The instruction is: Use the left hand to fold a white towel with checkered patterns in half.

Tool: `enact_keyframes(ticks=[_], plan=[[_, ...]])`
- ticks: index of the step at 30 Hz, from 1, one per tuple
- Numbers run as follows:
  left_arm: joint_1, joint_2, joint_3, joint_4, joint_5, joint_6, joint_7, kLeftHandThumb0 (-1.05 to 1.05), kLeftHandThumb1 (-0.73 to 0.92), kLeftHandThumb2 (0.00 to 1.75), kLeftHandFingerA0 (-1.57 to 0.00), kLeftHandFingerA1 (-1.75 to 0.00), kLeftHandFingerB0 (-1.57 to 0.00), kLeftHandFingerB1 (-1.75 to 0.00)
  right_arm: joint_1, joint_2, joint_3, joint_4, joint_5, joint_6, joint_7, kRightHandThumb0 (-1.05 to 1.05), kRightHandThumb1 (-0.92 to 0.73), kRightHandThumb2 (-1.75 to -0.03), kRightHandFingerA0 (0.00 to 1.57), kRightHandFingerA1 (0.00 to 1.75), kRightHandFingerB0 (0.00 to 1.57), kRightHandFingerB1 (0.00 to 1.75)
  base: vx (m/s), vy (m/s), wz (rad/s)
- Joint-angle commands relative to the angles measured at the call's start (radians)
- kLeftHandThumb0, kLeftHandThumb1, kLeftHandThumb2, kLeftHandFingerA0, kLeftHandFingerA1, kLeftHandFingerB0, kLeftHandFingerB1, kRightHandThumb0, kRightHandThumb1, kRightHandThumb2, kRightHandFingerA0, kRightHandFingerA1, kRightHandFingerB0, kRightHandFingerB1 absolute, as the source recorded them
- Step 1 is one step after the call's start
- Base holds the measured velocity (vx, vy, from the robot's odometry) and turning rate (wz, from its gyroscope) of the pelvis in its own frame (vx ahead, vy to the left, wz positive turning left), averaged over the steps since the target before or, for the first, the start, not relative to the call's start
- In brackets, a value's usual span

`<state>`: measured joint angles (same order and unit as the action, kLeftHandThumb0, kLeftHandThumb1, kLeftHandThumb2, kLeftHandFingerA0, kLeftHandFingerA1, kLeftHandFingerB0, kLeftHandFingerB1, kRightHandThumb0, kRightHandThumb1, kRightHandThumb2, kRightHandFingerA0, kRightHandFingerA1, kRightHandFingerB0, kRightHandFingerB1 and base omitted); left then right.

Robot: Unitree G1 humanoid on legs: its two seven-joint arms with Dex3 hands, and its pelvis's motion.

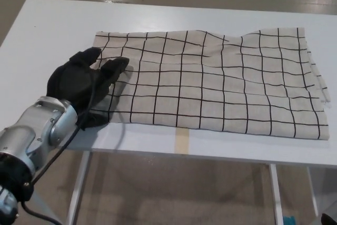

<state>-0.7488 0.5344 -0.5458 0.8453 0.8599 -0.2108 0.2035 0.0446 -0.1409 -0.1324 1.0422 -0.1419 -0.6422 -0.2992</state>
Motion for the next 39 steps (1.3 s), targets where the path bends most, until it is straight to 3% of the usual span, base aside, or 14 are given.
enact_keyframes(ticks=[1,13,15,16,17,30,39], plan=[[0.008,-0.016,-0.025,0.040,0.030,0.028,0.016,-0.54,0.35,0.70,0.00,-0.04,0.00,-0.15,0.005,-0.001,-0.003,0.005,0.010,-0.021,-0.014,-0.31,-0.62,-1.11,0.00,0.48,0.00,0.49,0.00,0.000,0.00],[0.003,-0.065,-0.091,0.132,0.047,0.074,0.061,-0.49,0.42,0.63,0.00,-0.04,0.00,-0.17,0.012,0.006,-0.010,0.011,0.030,-0.029,0.011,-0.31,-0.62,-1.11,0.00,0.49,0.00,0.49,0.00,0.000,0.00],[0.007,-0.055,-0.093,0.100,0.045,0.073,0.046,-0.48,0.42,0.63,0.00,-0.04,0.00,-0.15,0.011,0.003,-0.009,0.007,0.025,-0.027,0.003,-0.31,-0.62,-1.11,0.00,0.49,0.00,0.48,0.00,0.000,0.00],[0.010,-0.050,-0.091,0.084,0.041,0.069,0.038,-0.50,0.46,0.54,0.00,-0.07,0.00,-0.16,0.011,0.002,-0.007,0.006,0.022,-0.027,-0.002,-0.31,-0.62,-1.11,0.00,0.49,0.00,0.48,0.00,0.000,0.00],[0.021,-0.034,-0.075,0.029,0.016,0.052,0.008,-0.56,0.36,0.70,0.00,-0.02,0.00,-0.13,0.007,-0.001,-0.006,0.005,0.018,-0.025,-0.010,-0.31,-0.62,-1.11,0.00,0.49,0.00,0.48,0.00,0.000,0.00],[0.151,0.088,-0.010,-0.221,0.003,0.019,-0.040,-0.59,0.37,0.70,0.00,0.00,0.00,-0.11,0.000,0.009,-0.013,0.025,0.038,-0.025,0.006,-0.31,-0.62,-1.11,0.00,0.48,0.00,0.48,0.00,0.000,0.00],[0.189,0.111,-0.003,-0.212,0.009,0.021,-0.042,-0.59,0.38,0.70,0.00,0.00,0.00,-0.11,0.020,0.001,-0.005,0.027,0.033,-0.022,0.016,-0.31,-0.62,-1.11,0.00,0.49,0.00,0.48,0.00,0.000,0.00]])
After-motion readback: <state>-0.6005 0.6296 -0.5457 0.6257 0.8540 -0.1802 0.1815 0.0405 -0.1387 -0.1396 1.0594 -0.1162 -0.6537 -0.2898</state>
